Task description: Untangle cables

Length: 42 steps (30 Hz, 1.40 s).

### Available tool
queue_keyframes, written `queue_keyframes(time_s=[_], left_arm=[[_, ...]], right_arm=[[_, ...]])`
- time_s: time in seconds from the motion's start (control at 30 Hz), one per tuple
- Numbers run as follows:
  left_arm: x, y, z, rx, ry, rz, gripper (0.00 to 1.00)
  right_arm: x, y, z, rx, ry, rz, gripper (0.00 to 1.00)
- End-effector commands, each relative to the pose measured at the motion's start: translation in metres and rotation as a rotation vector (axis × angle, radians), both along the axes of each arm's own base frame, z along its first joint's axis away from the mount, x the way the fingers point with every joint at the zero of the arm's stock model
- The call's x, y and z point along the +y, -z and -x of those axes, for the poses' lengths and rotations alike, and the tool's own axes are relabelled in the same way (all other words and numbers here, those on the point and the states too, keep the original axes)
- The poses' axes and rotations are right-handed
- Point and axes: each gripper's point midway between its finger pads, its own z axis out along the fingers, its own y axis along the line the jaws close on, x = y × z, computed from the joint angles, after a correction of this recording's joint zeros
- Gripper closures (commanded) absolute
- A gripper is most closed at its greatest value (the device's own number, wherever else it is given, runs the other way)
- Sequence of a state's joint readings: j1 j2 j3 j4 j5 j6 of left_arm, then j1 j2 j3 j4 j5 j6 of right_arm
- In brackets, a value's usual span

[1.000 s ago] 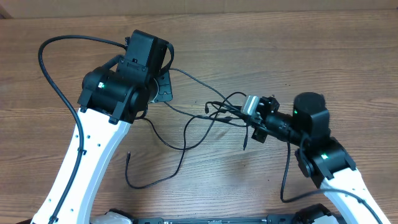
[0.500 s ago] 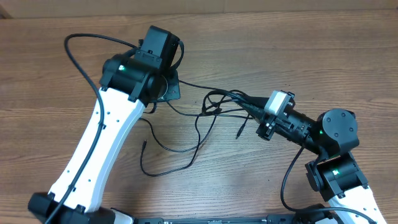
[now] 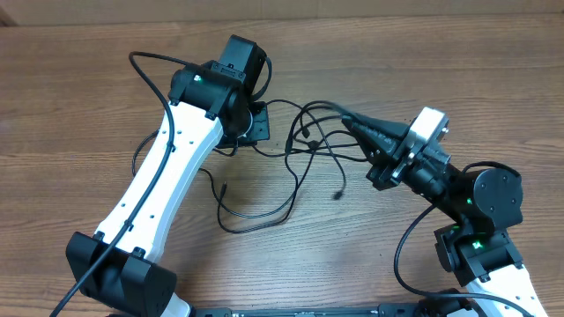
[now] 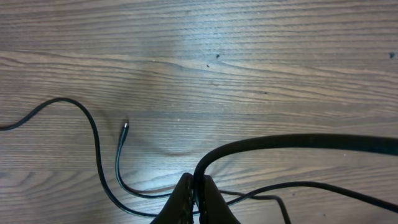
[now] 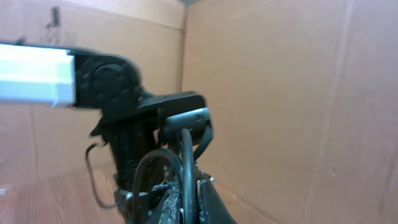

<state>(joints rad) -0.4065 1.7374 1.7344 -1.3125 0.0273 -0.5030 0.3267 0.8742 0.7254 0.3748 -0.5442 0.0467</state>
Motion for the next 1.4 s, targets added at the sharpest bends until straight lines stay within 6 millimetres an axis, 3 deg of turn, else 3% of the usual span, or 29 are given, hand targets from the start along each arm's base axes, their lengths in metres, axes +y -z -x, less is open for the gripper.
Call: queue_keyframes(time_s=[0.0,0.13,0.23,0.43,0.57,0.73,0.9,1.0,1.03,1.2,1.27,1.37], left_arm=[[-0.011,0.002,0.004,0.013,0.020,0.015,0.96],[-0.017,0.002,0.007,0.009,0.051,0.006,0.96],[-0.014,0.003,0.008,0.007,0.046,-0.016,0.96],[0.030,0.005,0.014,0.036,-0.195,-0.164,0.95],[0.037,0.006,0.015,0.042,-0.234,-0.178,0.88],[0.038,0.005,0.014,0.040,-0.236,-0.182,0.71],[0.038,0.005,0.014,0.040,-0.231,-0.182,0.73],[0.038,0.005,0.014,0.041,-0.214,-0.186,0.67],[0.038,0.005,0.014,0.041,-0.212,-0.186,0.64],[0.038,0.005,0.014,0.041,-0.212,-0.186,0.12],[0.038,0.005,0.014,0.040,-0.213,-0.186,0.00],[0.037,0.005,0.013,0.034,-0.202,-0.185,0.00]], right_arm=[[-0.014,-0.018,-0.005,0.024,0.065,-0.096,0.96],[-0.017,-0.019,-0.008,0.043,0.083,-0.120,0.96],[-0.033,-0.022,-0.021,0.107,0.170,-0.214,0.96],[-0.067,-0.025,-0.041,0.191,0.349,-0.393,0.96],[-0.086,-0.025,-0.048,0.230,0.434,-0.497,0.96],[-0.089,-0.023,-0.050,0.235,0.454,-0.500,0.96],[-0.094,-0.007,-0.056,0.287,0.505,-0.480,0.96],[-0.093,-0.001,-0.057,0.307,0.515,-0.461,0.96],[-0.093,0.001,-0.058,0.312,0.518,-0.454,0.96],[-0.091,0.012,-0.065,0.344,0.528,-0.433,0.96],[-0.089,0.021,-0.071,0.369,0.536,-0.417,0.96],[-0.083,0.039,-0.085,0.412,0.541,-0.388,0.96]])
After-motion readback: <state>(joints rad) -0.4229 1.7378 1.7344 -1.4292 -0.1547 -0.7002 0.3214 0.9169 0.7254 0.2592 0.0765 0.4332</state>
